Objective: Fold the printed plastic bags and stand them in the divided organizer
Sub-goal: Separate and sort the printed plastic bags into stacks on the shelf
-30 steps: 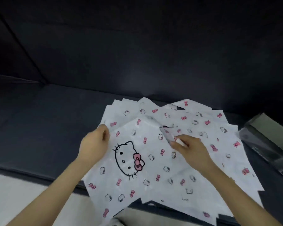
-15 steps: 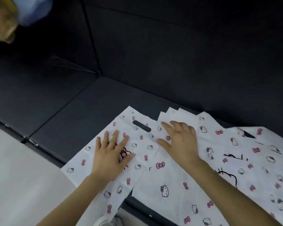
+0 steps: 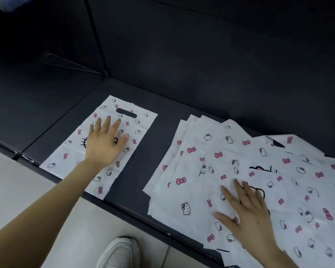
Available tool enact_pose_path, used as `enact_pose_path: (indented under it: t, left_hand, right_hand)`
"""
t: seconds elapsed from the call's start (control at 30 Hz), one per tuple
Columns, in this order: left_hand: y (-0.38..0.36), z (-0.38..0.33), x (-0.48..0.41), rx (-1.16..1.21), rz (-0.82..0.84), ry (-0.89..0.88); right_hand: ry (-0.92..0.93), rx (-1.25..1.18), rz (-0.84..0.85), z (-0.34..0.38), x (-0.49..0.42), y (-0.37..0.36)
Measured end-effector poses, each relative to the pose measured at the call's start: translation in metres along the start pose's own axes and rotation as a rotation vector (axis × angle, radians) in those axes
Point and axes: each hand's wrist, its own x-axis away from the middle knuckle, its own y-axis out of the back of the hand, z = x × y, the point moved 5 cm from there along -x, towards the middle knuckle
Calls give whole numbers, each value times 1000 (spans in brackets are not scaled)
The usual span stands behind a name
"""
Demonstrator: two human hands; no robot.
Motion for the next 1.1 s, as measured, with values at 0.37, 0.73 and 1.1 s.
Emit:
enact_pose_path:
  t: [0.37,0.73,1.1]
  left_hand:
    - [-30,-162,90,771,320,-15]
    - [-22,-150,91,698,340,-62]
    - [0,-72,60,1031,58,334]
  right_hand:
    - [-152,-438,-284,24,-17,-1]
    - [-243,-53,140,-36,-74,21]
    - [-105,-41,-200,-9,-91,15]
